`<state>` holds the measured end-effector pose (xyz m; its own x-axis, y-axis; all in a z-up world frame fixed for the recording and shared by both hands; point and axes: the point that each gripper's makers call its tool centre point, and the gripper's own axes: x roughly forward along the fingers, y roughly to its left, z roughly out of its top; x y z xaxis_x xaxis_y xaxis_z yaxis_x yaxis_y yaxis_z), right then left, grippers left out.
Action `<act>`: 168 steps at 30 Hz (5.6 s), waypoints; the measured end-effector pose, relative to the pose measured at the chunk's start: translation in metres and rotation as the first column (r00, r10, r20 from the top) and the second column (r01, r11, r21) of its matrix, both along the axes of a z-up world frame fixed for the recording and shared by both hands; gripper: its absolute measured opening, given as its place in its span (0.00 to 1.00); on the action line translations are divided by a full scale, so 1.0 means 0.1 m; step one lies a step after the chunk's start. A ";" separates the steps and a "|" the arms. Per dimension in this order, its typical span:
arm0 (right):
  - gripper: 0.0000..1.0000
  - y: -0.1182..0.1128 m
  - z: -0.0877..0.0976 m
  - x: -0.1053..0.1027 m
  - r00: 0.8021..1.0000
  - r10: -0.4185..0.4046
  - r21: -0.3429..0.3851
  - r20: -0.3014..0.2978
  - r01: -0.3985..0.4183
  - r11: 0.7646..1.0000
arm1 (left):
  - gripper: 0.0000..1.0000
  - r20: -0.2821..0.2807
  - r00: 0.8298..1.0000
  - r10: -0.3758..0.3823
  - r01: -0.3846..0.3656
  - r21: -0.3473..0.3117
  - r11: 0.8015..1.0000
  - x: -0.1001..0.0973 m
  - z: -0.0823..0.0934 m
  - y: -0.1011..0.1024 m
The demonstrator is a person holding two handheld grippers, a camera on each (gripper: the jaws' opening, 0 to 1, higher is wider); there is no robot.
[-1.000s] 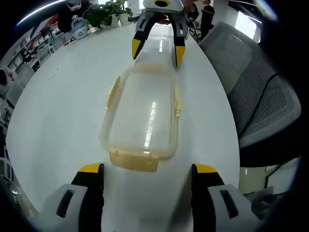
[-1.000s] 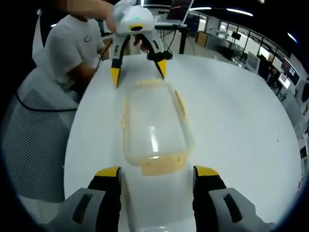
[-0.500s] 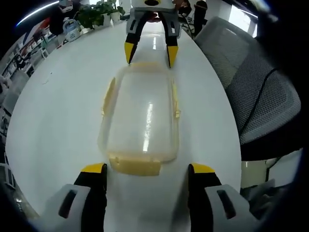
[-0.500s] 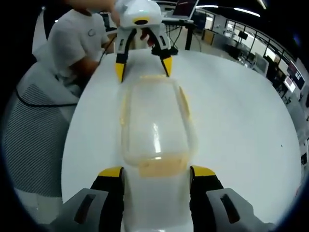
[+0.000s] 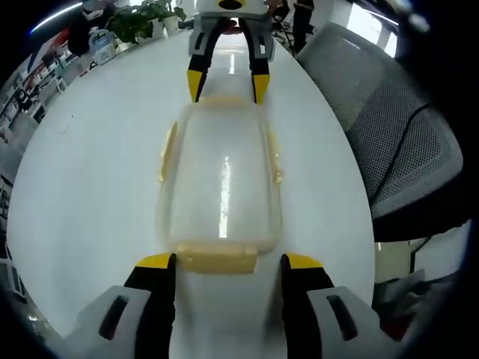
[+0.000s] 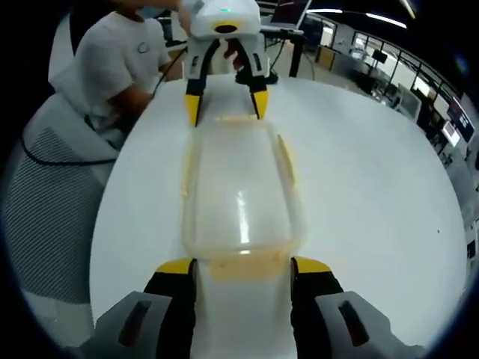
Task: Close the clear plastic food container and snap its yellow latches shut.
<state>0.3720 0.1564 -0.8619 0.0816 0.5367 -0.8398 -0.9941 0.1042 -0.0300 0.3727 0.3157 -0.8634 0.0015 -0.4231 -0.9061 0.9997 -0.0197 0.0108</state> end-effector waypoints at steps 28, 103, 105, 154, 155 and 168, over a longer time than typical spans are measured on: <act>0.38 -0.01 -0.02 -0.08 0.998 0.050 -0.092 -0.035 -0.053 0.994 | 0.38 0.000 0.999 -0.033 0.032 0.040 0.999 0.02 0.02 -0.01; 0.37 -0.12 0.68 0.00 0.998 0.066 -0.033 0.008 -0.066 0.997 | 0.38 0.080 0.997 -0.021 0.022 -0.009 1.000 0.08 0.67 -0.12; 0.37 -0.12 0.72 0.02 0.998 0.066 -0.025 0.009 -0.065 0.998 | 0.37 0.084 0.996 -0.018 0.019 -0.010 1.000 0.10 0.71 -0.12; 0.37 -0.50 0.84 -0.02 0.999 0.045 -0.051 0.016 -0.044 0.998 | 0.38 0.080 0.997 -0.016 0.017 -0.018 1.000 0.07 0.82 -0.50; 0.37 -0.51 0.85 -0.02 0.999 0.044 -0.050 0.017 -0.044 0.998 | 0.38 0.082 0.997 -0.016 0.018 -0.018 1.000 0.06 0.82 -0.51; 0.37 -0.78 0.85 -0.09 0.999 0.042 -0.050 0.015 -0.041 0.998 | 0.38 0.081 0.996 -0.021 0.022 -0.014 1.000 0.01 0.86 -0.77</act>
<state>0.3633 0.0784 -0.7770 0.0736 0.4977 -0.8642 -0.9969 0.0611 -0.0498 0.3737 0.2383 -0.7776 0.0652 -0.4369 -0.8971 0.9949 -0.0405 0.0920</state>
